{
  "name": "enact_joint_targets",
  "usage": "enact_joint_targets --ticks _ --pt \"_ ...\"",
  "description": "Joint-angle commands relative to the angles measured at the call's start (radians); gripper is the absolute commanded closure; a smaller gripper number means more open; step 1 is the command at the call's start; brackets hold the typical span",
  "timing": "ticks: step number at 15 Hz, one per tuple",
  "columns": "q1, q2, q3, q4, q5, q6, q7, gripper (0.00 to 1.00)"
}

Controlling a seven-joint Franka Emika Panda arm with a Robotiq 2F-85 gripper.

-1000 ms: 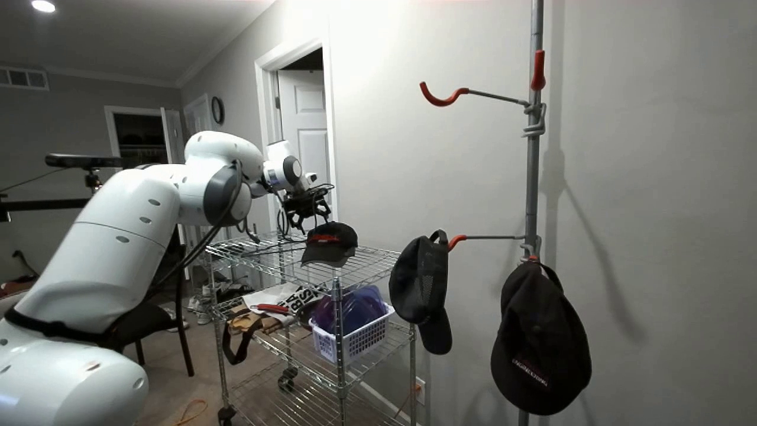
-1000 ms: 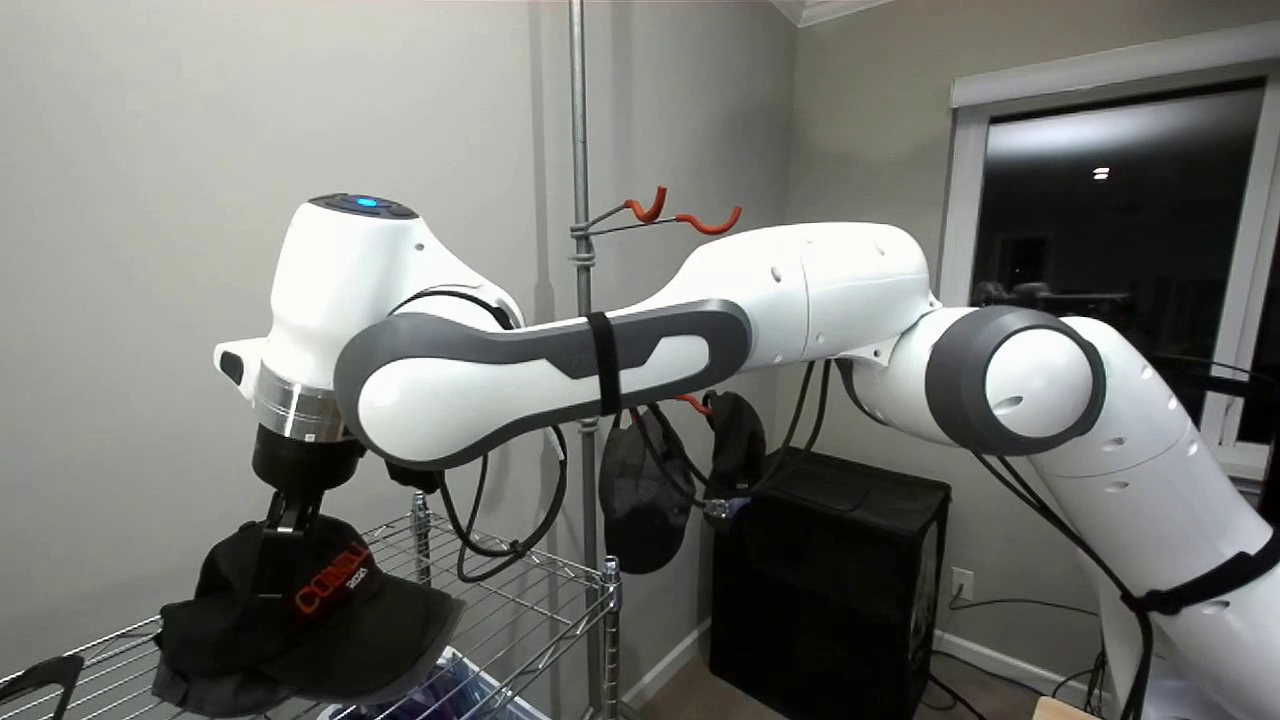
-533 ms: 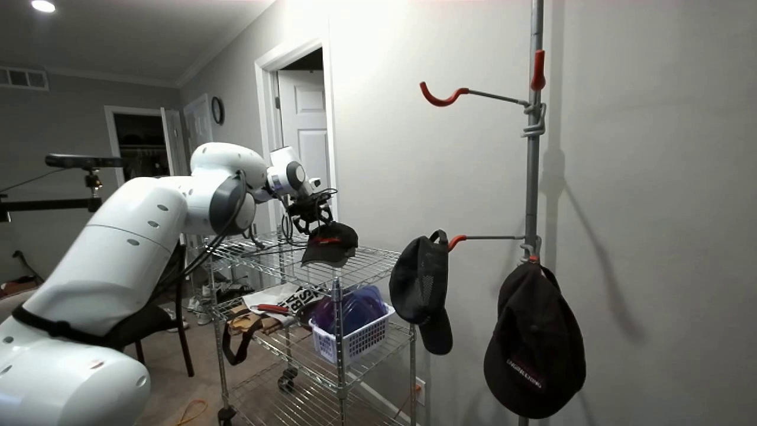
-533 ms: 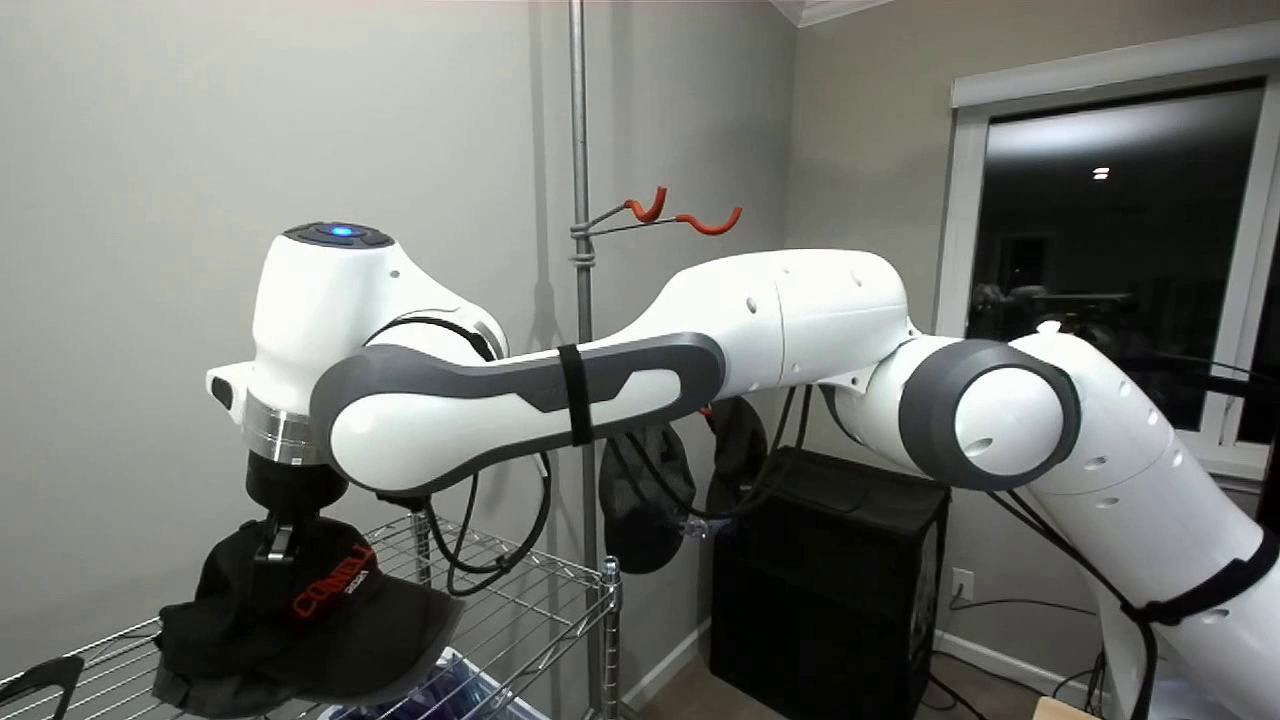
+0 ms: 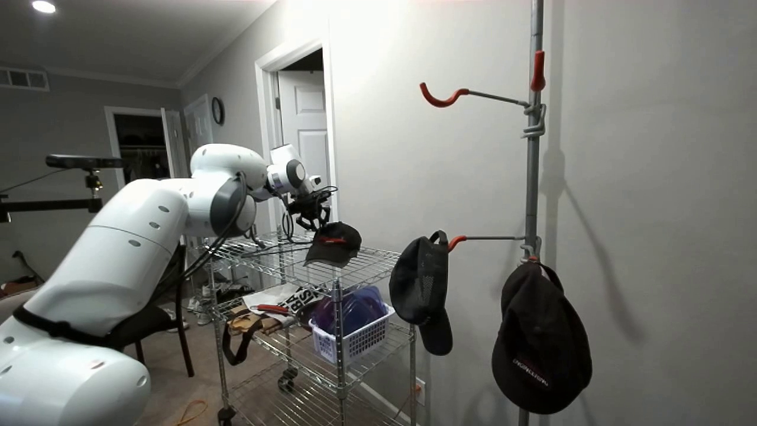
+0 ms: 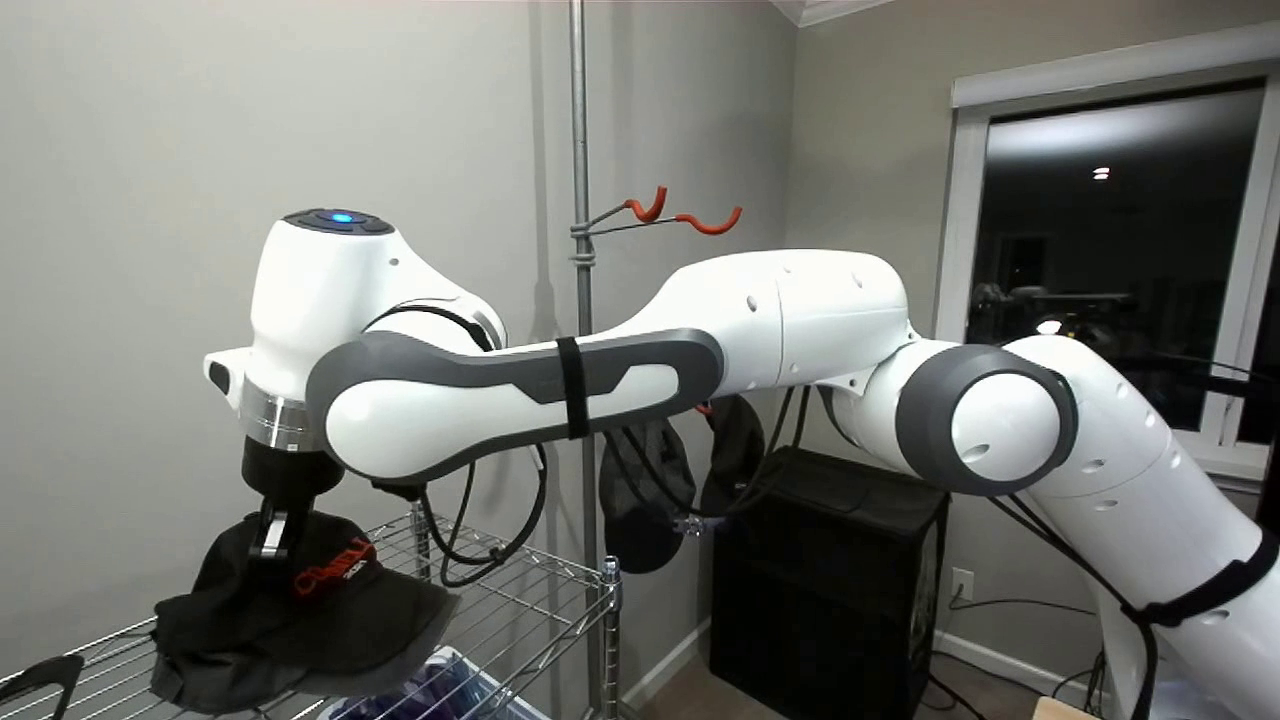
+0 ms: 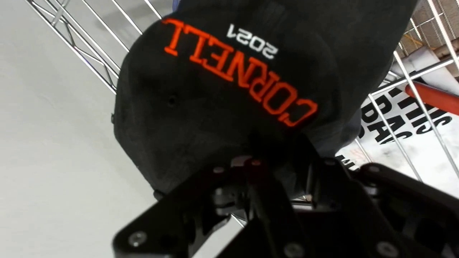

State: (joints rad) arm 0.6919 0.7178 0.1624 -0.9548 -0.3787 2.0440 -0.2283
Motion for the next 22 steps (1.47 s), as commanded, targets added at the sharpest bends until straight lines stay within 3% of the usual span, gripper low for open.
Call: enact_joint_targets --ticks 1,7,10,16,22 --pt "0.015 0.0 -0.015 0.024 -0.016 -0.016 0.024 0.97" --pt "0.03 -0.015 -0.038 0.038 -0.034 -0.02 0.037 0.98" --pt "0.073 -0.038 -0.105 0.057 -0.114 -0.033 0.113 0.98" --pt "0.2 -0.046 -0.244 0.16 -0.347 -0.175 0.238 0.98" --pt "0.249 -0.045 -0.284 0.188 -0.387 -0.281 0.279 0.98"
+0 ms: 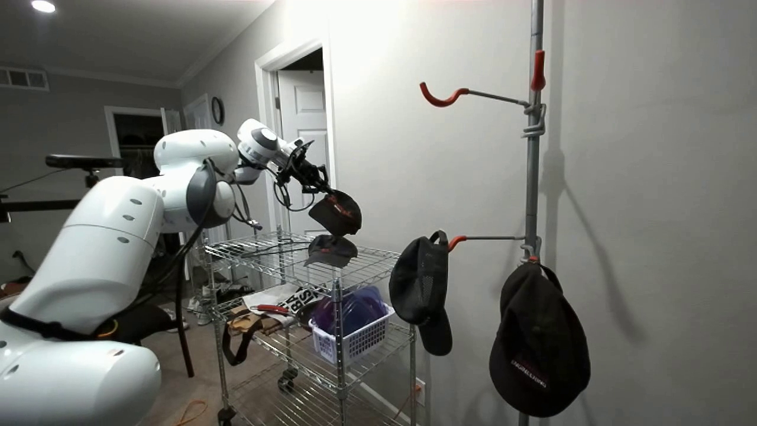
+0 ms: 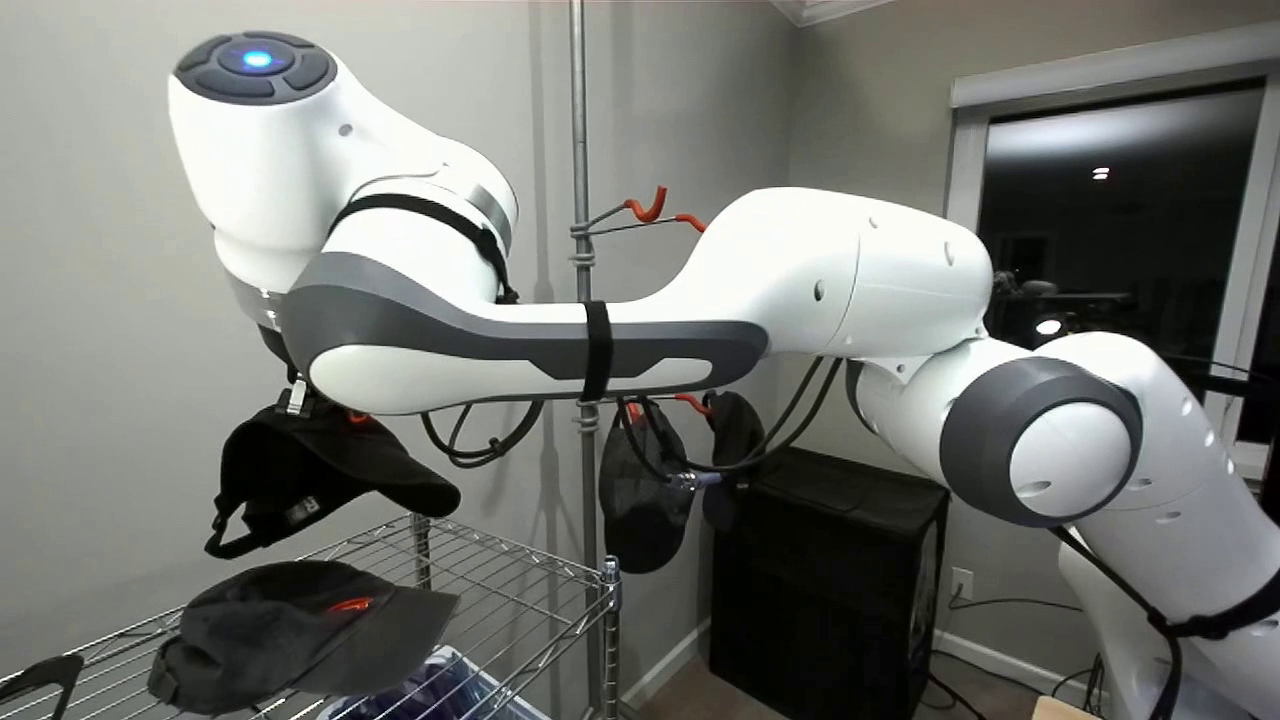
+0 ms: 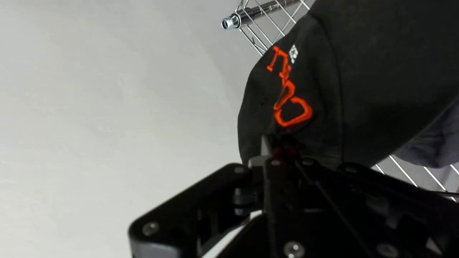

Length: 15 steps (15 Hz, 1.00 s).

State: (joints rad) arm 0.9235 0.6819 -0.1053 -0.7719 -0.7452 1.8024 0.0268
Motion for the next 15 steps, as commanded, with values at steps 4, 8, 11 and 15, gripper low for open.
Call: enact_joint_targets --ticks 4,8,11,15 --pt "0.014 -0.057 0.002 -0.007 0.016 -0.1 -0.034 0.98" --pt "-0.012 -0.141 0.031 -0.04 0.093 -0.171 -0.065 0.98" --pt "-0.019 -0.215 0.028 -0.072 0.125 -0.253 -0.055 0.98" --pt "-0.036 -0.336 0.025 -0.173 0.157 -0.294 -0.032 0.98"
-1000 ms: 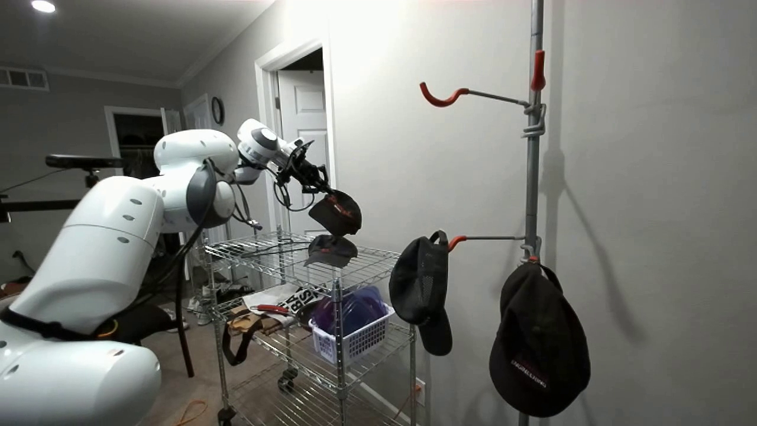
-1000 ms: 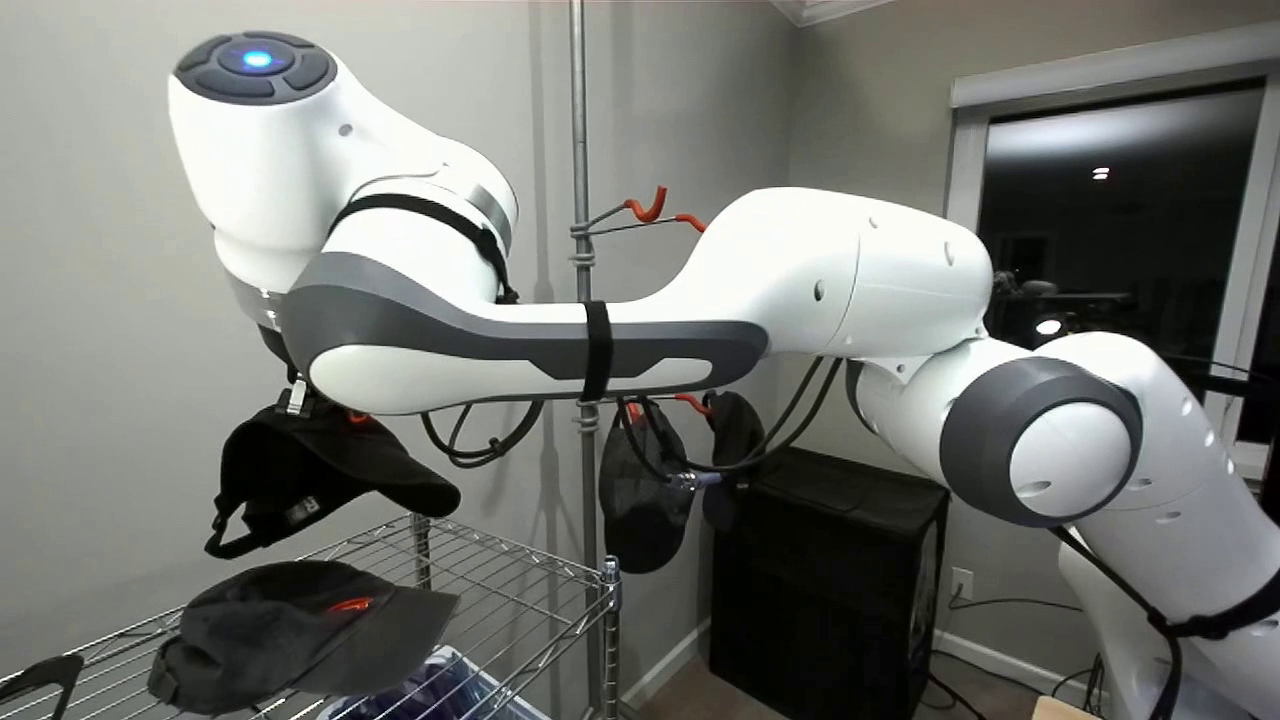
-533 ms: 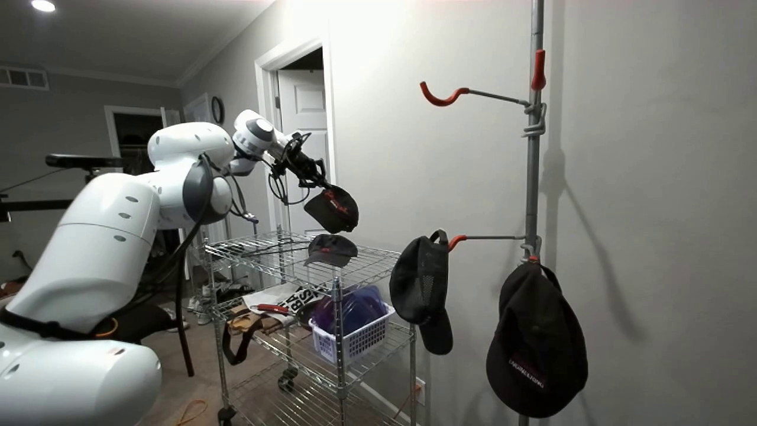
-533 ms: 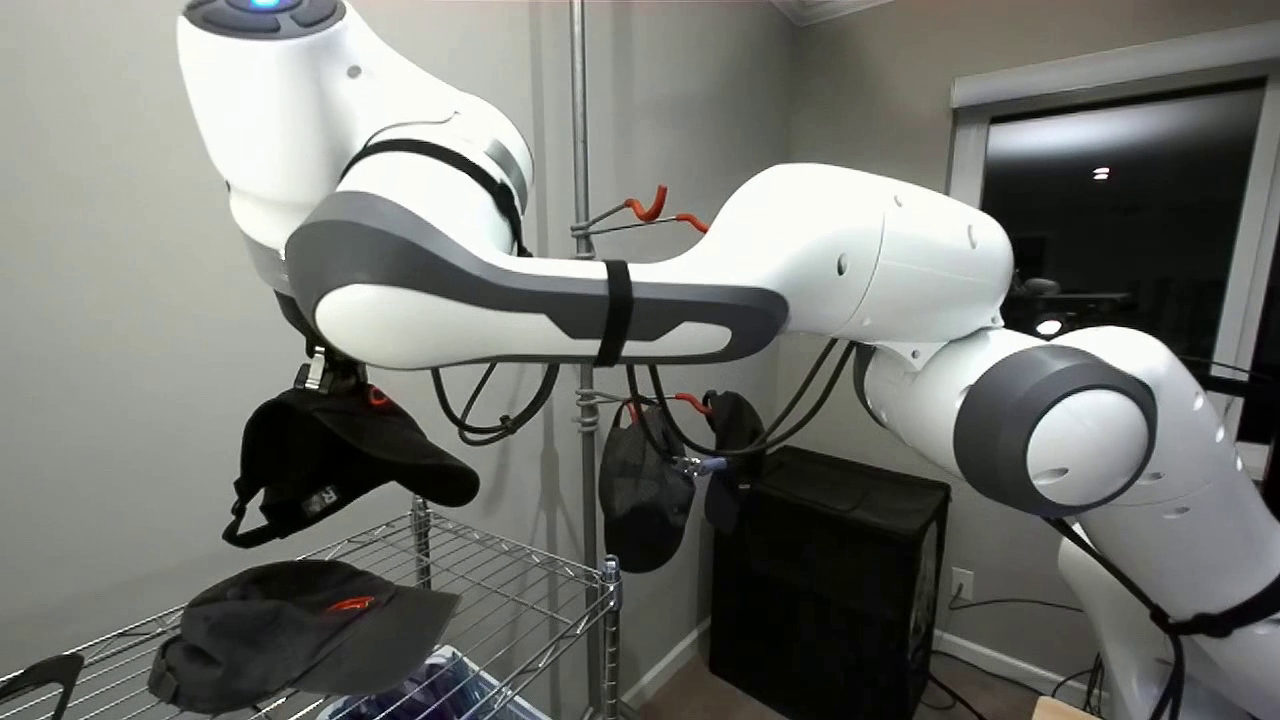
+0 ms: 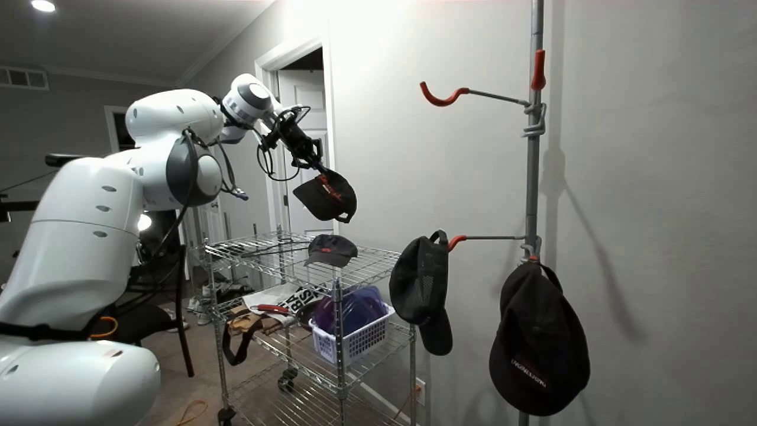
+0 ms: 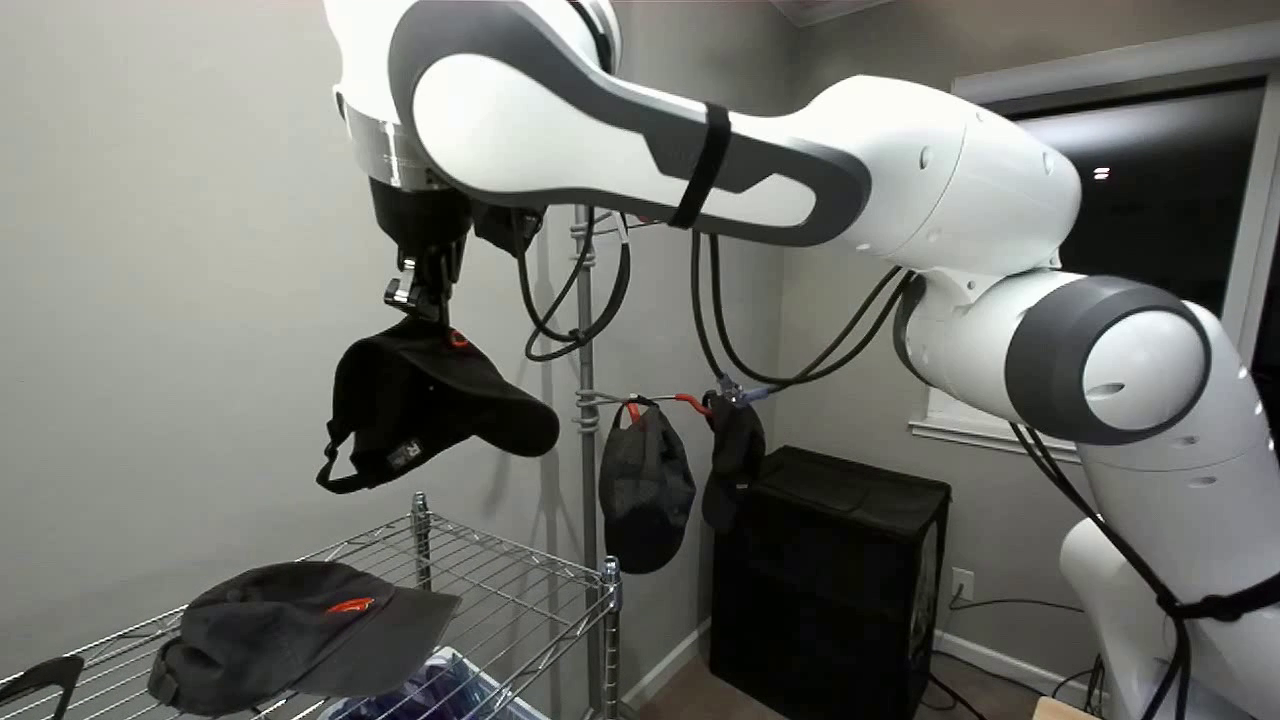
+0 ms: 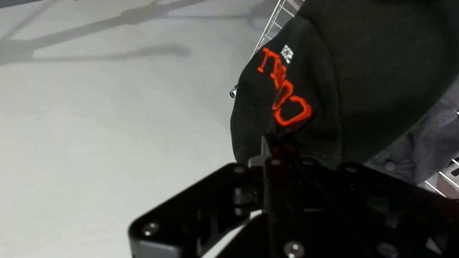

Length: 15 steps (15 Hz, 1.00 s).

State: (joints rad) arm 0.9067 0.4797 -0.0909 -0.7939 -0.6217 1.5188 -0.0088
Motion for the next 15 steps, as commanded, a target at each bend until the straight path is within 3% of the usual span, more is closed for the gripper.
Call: enact_joint_targets --ticks 1,7,15 --pt "-0.027 -0.172 0.011 -0.193 0.041 0.003 0.004 0.98" --pt "-0.086 -0.402 0.014 -0.442 0.179 0.139 -0.066 0.98" --pt "-0.134 -0.676 -0.059 -0.807 0.308 0.287 -0.212 0.98"
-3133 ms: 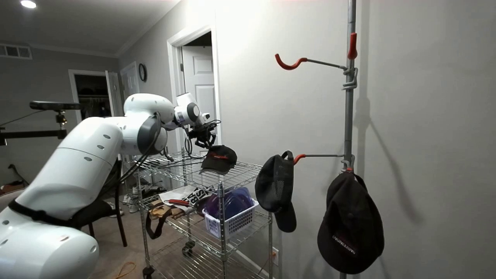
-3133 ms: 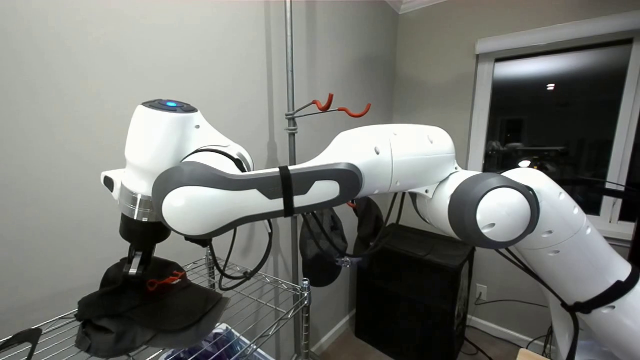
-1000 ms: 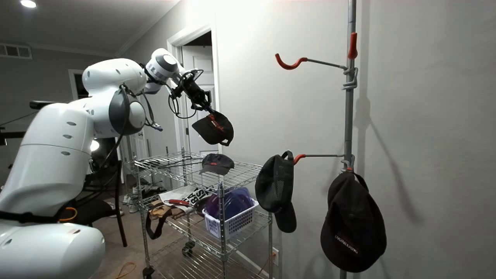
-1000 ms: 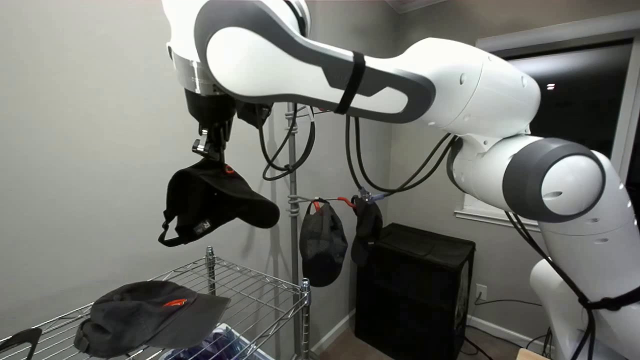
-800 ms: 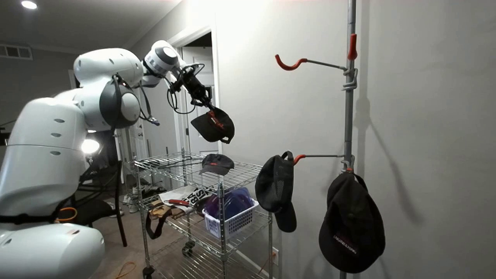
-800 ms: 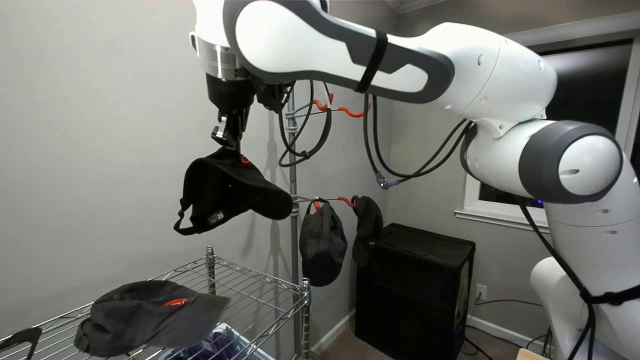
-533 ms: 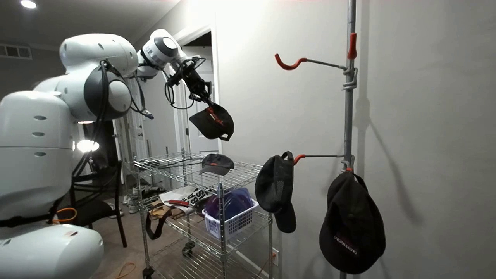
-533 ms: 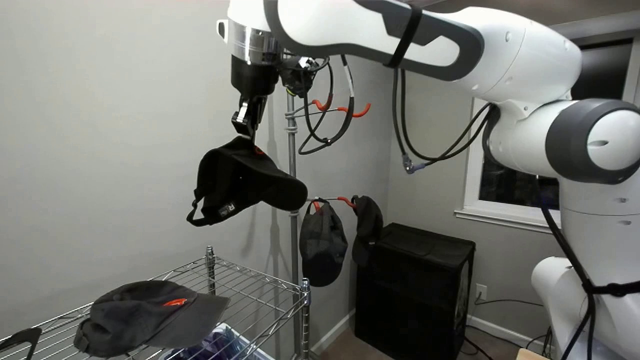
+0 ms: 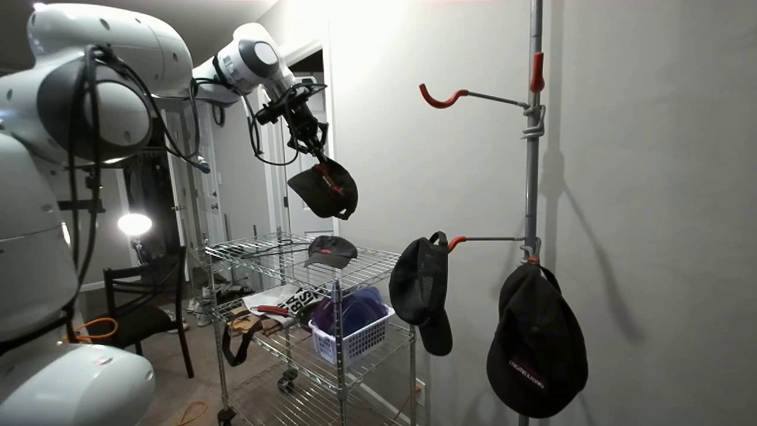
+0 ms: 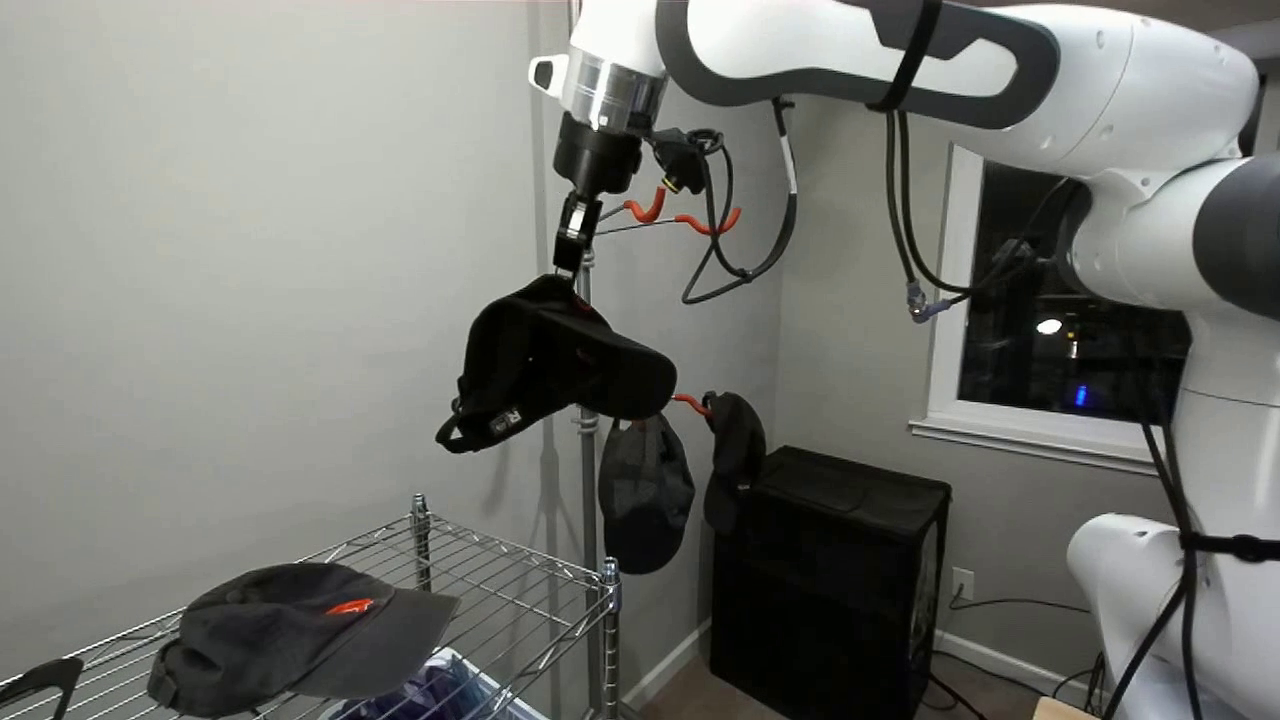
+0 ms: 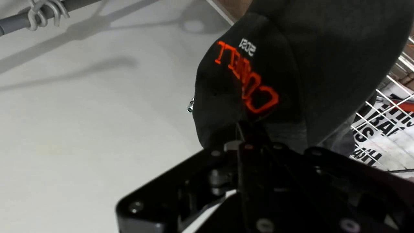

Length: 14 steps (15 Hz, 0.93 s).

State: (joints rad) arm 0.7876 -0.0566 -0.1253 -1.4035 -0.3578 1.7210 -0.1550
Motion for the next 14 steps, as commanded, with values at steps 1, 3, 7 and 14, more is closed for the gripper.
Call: enact_joint_targets --ticks 1,3,7,14 --pt "-0.015 -0.174 -0.039 -0.249 0.049 0.11 -0.083 0.98" --pt "-0.181 -0.233 0.073 -0.346 0.091 0.166 -0.14 0.98" --pt "-0.341 -0.343 0.132 -0.564 0.189 0.305 -0.272 0.98" --pt "-0.425 -0.418 0.176 -0.757 0.214 0.598 -0.354 0.98"
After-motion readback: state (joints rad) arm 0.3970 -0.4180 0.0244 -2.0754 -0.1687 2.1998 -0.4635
